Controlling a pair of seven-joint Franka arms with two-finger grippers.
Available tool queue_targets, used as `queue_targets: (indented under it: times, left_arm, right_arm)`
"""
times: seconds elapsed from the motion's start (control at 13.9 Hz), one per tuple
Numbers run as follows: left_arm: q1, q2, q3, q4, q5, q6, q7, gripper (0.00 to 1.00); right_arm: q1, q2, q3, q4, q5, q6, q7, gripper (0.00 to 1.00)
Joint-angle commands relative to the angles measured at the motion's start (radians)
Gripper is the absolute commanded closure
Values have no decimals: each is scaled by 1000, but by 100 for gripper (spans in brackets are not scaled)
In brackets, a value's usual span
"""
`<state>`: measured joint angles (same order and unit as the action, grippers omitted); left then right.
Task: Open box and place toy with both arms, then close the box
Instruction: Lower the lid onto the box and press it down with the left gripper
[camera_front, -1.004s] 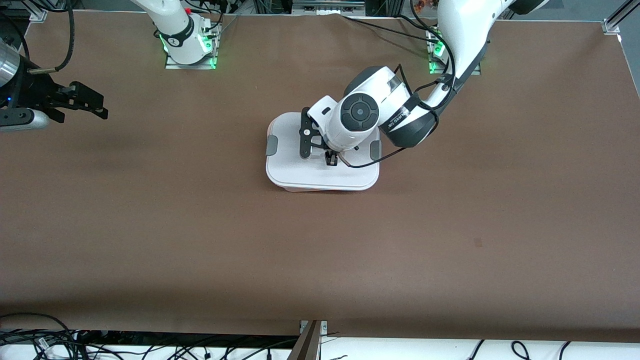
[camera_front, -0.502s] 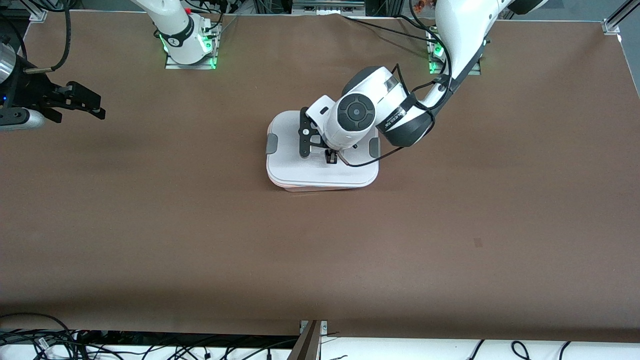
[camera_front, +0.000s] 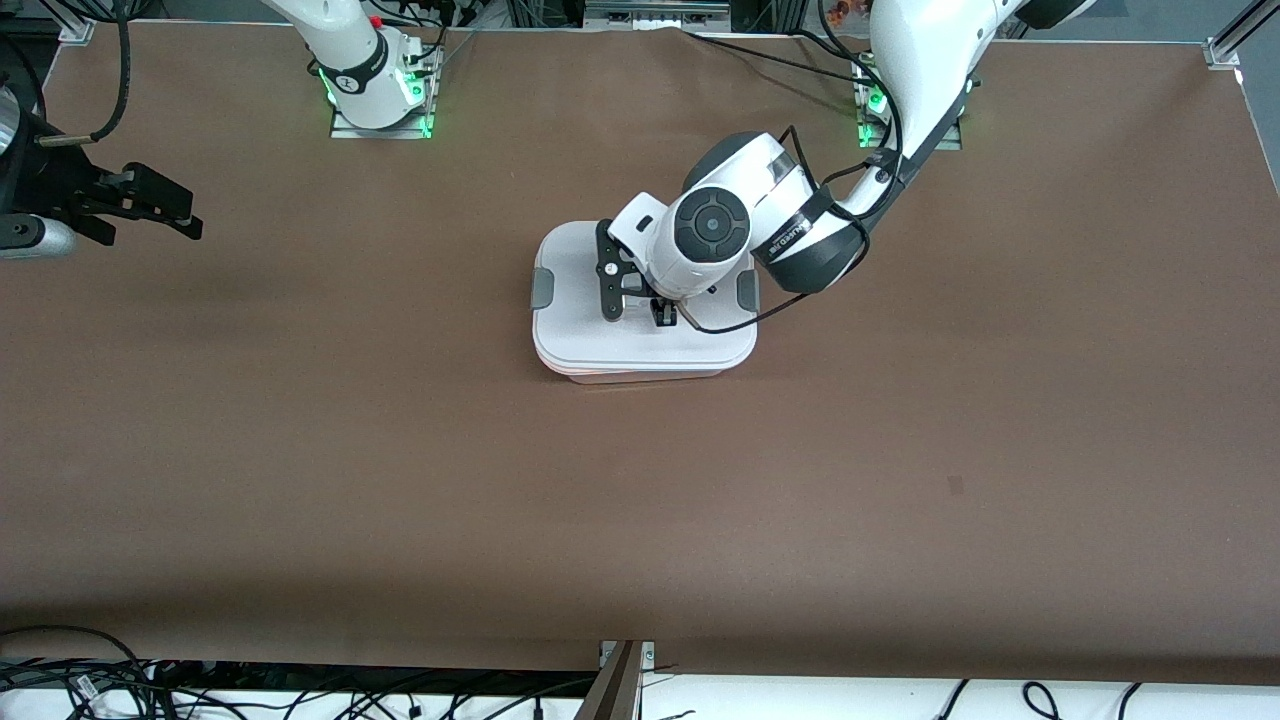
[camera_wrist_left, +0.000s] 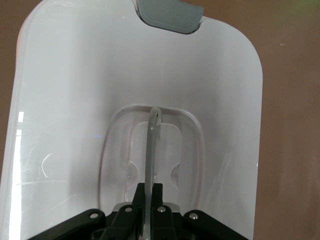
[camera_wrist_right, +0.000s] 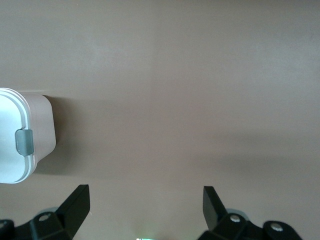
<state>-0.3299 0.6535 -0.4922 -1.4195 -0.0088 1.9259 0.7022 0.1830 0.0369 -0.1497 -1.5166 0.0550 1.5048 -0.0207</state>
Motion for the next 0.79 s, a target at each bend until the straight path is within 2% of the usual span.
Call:
queue_targets:
  times: [0.0,0.5,0.72]
  left_arm:
    - [3,-5,7,-15,-28,34,-12,100]
    - [-5,-5,6,-25,-27,38,-13,100]
    - [0,-38,4,-71,-27,34,-6,100]
  right_arm:
    - [-11,-2,7,12,-4,-5,1,0]
    - [-10,-2,7,12,-4,-5,1,0]
    - [-10,-2,7,12,-4,-6,1,0]
